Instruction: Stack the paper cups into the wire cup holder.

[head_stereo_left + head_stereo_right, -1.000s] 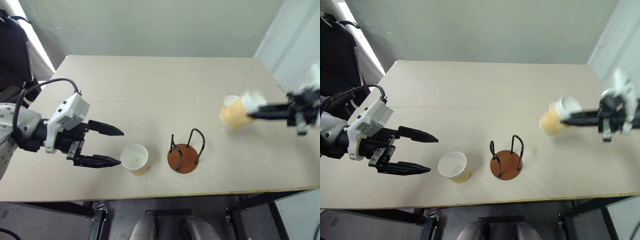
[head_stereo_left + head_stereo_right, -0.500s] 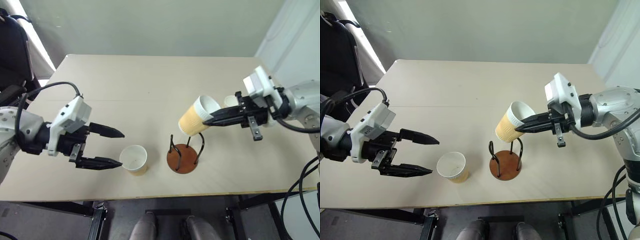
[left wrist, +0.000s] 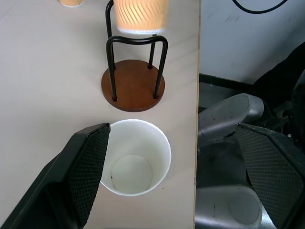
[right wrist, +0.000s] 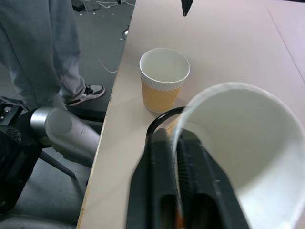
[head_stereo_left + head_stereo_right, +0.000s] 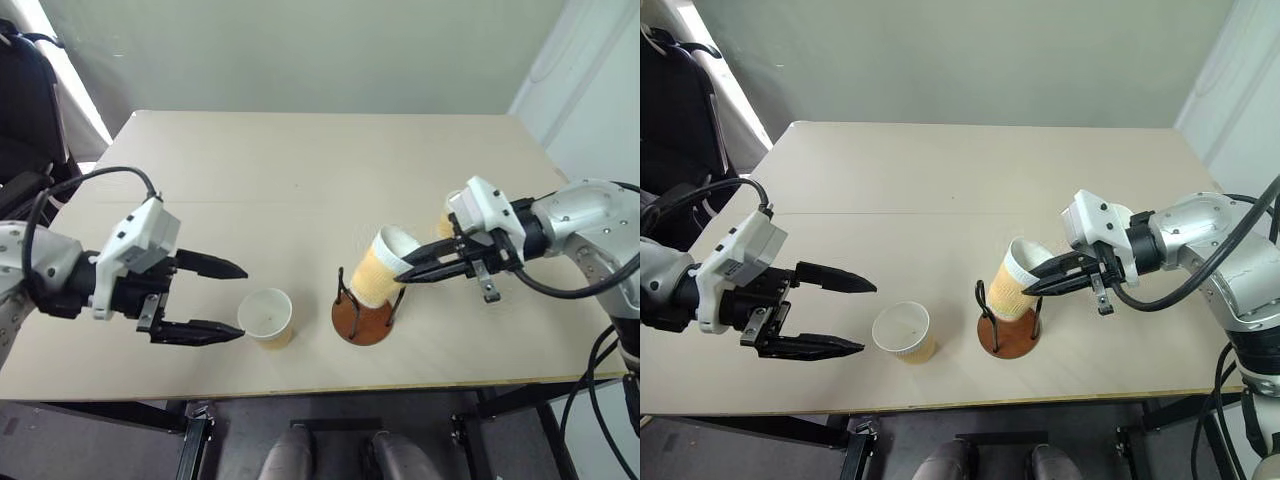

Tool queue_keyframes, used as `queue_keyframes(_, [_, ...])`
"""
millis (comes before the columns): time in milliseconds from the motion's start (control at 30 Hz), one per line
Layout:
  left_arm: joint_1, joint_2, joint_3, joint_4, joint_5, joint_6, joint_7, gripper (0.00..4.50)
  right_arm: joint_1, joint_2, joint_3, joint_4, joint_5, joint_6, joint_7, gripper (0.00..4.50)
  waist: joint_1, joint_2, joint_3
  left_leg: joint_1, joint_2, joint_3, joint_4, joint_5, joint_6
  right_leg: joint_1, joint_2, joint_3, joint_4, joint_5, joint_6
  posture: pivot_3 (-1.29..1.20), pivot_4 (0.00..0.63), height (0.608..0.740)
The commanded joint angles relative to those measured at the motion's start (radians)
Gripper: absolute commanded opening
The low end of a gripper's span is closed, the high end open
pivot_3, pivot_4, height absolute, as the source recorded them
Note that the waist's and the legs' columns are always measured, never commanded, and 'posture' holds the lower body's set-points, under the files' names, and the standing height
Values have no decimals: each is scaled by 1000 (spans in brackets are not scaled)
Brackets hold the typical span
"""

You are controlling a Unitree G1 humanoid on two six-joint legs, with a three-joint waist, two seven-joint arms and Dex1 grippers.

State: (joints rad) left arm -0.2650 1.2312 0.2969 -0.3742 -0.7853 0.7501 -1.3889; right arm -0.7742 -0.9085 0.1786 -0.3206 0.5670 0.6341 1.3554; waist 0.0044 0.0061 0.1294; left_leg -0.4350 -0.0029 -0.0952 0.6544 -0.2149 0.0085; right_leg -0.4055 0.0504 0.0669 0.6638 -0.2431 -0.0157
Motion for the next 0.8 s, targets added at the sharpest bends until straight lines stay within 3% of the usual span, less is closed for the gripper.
queue_keyframes(33, [-4,18,40,-25,-15,4,7,4500,-22,5,-2,-22,-10,-7,6,1571,0,0,0,0,0,0,0,0,0,0,0,0,0,0,0,0,150,740])
queue_keyframes(200, [-11,22,37,-23,-19,5,11,4500,-37,11,-15,-3,-21,-4,-1,3377,0,0,0,0,0,0,-1,0,0,-1,0,0,0,0,0,0,150,740])
queue_keyframes(300, [-22,25,30,-19,-21,4,13,4500,-121,2,-47,234,-129,-99,-43,4392,-1,0,0,0,0,0,-1,0,0,-1,0,0,0,0,-1,0,150,740])
queue_keyframes(533, [-23,24,24,-24,-28,6,21,4500,-316,21,64,894,-460,-477,-52,4454,4,0,0,0,0,-1,-2,2,0,-3,0,0,1,3,-5,0,150,740])
queue_keyframes(800, [10,13,57,-69,-52,37,54,4500,-447,127,122,1319,-657,-734,-95,4454,-2,2,1,-1,2,0,-12,4,-4,-9,0,-2,3,3,-6,0,150,740])
